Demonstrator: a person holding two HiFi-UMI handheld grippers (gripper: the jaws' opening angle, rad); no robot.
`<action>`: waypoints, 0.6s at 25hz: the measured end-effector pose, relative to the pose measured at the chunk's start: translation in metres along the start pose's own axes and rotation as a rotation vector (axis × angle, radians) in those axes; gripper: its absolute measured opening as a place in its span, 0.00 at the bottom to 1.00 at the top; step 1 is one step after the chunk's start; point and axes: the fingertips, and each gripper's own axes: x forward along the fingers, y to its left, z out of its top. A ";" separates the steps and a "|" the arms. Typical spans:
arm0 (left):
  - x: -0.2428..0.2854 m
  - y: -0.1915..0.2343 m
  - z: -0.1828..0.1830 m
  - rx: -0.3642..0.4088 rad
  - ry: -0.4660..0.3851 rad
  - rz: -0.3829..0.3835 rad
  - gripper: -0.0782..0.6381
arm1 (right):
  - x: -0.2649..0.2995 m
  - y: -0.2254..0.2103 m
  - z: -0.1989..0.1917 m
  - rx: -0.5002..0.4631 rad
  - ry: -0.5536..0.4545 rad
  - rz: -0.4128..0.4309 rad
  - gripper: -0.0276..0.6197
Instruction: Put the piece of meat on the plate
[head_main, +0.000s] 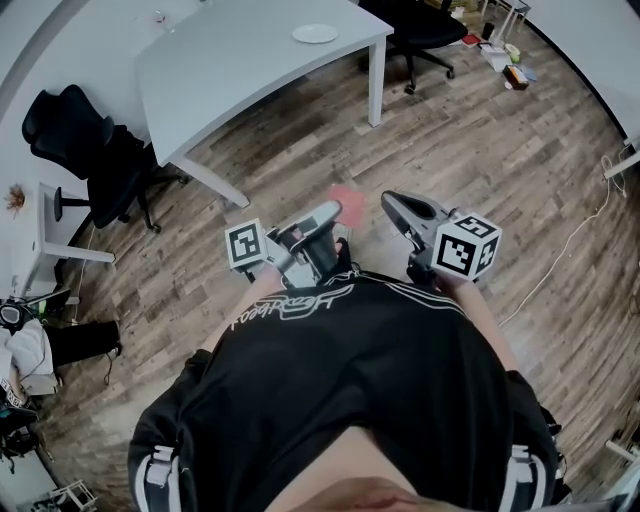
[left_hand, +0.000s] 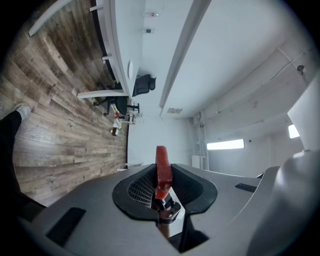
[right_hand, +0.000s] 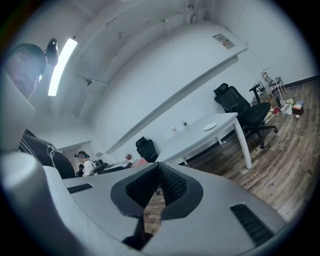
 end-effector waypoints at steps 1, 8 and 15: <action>0.002 0.001 0.005 -0.002 -0.001 0.002 0.24 | 0.004 -0.004 0.003 0.003 -0.002 -0.003 0.06; 0.019 0.013 0.057 -0.017 0.003 0.017 0.24 | 0.042 -0.041 0.024 0.055 -0.017 -0.023 0.06; 0.050 0.017 0.129 -0.033 0.014 0.023 0.24 | 0.090 -0.080 0.058 0.083 -0.013 -0.056 0.06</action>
